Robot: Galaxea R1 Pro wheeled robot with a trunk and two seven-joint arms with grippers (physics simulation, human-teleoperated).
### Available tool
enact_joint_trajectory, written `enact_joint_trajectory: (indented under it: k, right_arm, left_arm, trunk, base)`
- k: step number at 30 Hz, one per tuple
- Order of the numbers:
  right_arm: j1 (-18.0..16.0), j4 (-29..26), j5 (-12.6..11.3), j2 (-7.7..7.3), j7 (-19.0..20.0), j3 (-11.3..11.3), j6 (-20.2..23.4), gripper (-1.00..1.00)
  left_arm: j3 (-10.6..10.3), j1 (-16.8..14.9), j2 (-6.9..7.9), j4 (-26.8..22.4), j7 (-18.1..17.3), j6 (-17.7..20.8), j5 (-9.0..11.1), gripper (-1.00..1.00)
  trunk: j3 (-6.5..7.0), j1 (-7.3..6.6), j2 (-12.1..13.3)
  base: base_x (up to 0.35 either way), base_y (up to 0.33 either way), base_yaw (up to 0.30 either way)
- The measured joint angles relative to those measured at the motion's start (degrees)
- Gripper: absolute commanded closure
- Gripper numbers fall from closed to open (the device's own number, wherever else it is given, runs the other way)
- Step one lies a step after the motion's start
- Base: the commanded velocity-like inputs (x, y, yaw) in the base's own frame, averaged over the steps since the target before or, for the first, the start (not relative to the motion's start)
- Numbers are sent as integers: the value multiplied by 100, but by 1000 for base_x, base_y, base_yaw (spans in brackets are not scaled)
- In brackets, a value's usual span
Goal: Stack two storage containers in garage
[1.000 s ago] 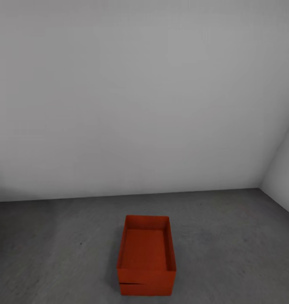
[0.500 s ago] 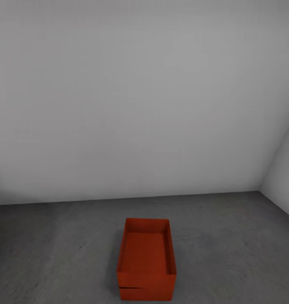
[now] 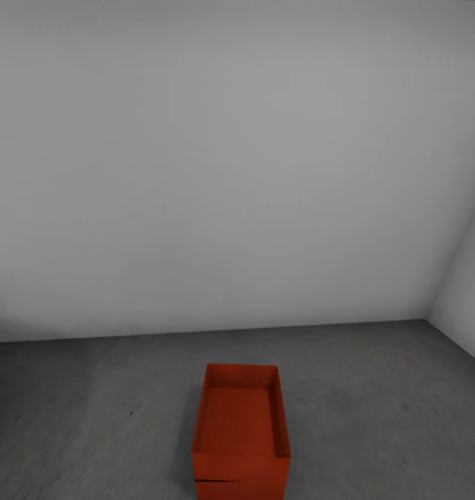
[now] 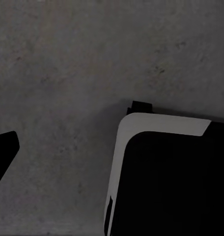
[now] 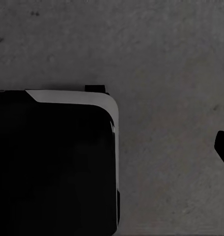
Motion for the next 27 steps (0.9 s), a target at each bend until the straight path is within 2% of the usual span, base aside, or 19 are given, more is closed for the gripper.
enact_joint_trajectory:
  k: [27]
  right_arm:
    - [0,0,11,-11,-9,0,0,-100]
  left_arm:
    - [5,0,0,-1,0,0,0,-100]
  trunk:
    - [253,0,0]
  base:
    - [0,0,0]
